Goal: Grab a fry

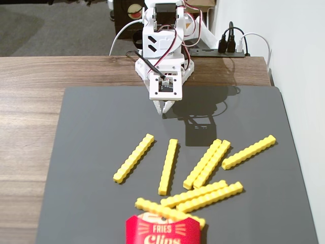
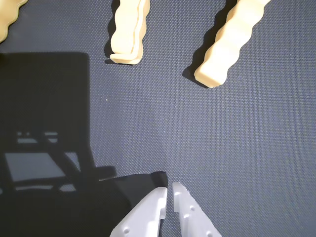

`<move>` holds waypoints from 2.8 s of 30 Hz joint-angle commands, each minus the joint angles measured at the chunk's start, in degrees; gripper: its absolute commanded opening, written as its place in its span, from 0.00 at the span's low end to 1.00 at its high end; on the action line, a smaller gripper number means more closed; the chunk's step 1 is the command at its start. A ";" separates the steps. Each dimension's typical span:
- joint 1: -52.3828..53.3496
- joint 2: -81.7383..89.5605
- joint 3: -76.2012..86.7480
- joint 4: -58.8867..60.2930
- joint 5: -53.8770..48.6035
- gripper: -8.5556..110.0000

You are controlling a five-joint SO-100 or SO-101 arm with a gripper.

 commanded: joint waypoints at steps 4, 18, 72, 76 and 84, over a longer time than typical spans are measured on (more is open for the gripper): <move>-1.32 0.26 0.09 0.35 -0.44 0.08; -2.20 -0.88 0.09 -0.79 0.70 0.08; -2.72 -86.04 -47.55 -32.34 5.36 0.14; -3.16 -86.75 -47.55 -32.87 6.06 0.08; -3.25 -84.46 -47.29 -29.44 6.42 0.08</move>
